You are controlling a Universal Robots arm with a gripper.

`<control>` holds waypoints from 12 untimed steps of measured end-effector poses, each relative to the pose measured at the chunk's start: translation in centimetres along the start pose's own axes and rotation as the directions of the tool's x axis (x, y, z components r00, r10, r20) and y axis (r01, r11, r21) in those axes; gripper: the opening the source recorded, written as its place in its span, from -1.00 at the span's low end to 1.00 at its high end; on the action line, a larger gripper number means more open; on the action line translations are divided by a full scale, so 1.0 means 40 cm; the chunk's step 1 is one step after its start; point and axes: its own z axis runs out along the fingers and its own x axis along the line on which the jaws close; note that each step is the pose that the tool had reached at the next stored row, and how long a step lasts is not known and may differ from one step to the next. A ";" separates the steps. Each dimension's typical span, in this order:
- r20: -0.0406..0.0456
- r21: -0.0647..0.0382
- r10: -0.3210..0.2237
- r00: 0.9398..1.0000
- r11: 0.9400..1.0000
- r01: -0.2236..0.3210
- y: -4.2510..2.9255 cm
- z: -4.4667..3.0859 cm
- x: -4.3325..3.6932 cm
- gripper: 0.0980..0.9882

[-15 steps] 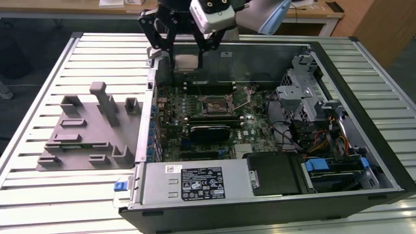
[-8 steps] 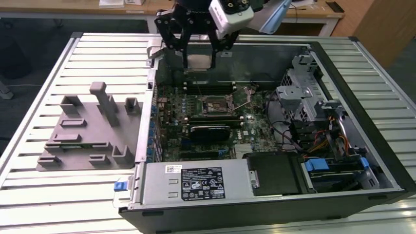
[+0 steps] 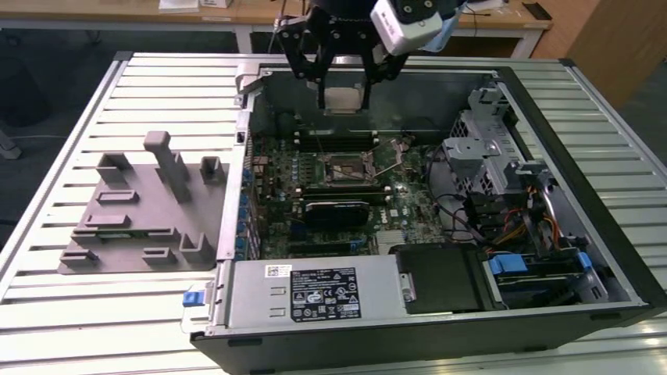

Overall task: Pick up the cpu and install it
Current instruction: 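Pick up the cpu and move it towards the insertion slot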

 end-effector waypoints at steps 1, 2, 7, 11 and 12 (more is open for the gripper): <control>0.000 0.000 0.000 1.000 1.000 0.000 0.000 0.000 -0.008 0.00; 0.000 0.000 0.000 1.000 1.000 0.000 0.000 0.000 -0.017 0.00; -0.001 0.000 0.000 1.000 1.000 0.000 0.002 0.001 -0.060 0.00; -0.002 0.000 0.000 1.000 1.000 0.000 0.003 0.002 -0.096 0.00; -0.003 0.000 0.000 1.000 1.000 0.000 0.003 0.003 -0.105 0.00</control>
